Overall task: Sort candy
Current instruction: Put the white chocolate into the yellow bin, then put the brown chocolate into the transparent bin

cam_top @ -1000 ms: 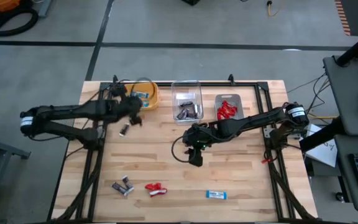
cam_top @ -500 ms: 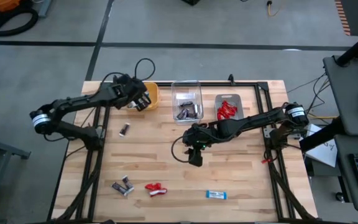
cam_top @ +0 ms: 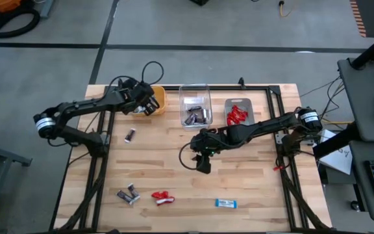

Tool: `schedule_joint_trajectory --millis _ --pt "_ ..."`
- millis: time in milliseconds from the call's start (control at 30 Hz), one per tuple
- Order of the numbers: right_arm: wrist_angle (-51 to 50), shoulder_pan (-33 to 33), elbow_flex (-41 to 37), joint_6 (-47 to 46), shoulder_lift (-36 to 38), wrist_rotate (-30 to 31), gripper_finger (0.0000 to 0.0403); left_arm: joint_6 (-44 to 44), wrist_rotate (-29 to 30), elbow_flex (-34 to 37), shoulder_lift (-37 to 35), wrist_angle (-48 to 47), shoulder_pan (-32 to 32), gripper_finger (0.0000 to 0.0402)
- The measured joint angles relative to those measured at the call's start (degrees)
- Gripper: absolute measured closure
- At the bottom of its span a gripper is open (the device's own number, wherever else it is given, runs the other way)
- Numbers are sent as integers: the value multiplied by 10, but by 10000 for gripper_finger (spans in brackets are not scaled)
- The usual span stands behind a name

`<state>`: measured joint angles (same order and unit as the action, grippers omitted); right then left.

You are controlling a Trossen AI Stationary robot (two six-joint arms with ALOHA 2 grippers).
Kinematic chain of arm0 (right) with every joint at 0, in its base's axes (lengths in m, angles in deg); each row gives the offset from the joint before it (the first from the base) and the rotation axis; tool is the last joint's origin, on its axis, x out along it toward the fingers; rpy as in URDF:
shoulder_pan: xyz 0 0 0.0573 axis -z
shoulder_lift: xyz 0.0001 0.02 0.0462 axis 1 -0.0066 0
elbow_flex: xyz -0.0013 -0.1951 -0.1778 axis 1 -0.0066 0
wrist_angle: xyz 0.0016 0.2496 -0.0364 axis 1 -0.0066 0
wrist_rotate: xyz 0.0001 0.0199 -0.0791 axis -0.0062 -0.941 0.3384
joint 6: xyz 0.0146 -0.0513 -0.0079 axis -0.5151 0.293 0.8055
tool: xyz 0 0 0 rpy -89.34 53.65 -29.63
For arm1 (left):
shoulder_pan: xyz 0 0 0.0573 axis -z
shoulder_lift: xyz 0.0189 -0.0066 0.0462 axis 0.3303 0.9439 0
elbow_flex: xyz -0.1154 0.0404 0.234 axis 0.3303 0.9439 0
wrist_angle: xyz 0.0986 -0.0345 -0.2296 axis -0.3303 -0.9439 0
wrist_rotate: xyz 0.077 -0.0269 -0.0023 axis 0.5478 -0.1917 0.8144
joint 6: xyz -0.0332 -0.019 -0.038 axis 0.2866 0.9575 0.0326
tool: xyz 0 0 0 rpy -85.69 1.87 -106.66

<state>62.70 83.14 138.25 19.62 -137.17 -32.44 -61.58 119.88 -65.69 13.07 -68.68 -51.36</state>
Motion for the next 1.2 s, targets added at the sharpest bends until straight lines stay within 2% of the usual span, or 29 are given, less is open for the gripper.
schedule_joint_trajectory --millis 167,300,600,767,933,1100,1200 --pt "0 0 0 0 0 0 234 19 -2 0 -12 -25 5 266" --pt "0 0 0 6 0 0 236 80 -20 0 -28 -91 22 239" --pt "5 0 0 25 0 0 236 315 -195 1 -52 -286 73 232" --pt "9 0 0 30 0 0 238 399 -200 24 -45 -330 116 233" --pt "9 0 0 30 0 0 234 440 -201 60 -36 -332 150 233" --pt "12 0 0 30 0 0 231 475 -200 97 -35 -330 158 233" --pt "13 0 0 30 0 0 232 488 -179 119 -35 -325 158 233"
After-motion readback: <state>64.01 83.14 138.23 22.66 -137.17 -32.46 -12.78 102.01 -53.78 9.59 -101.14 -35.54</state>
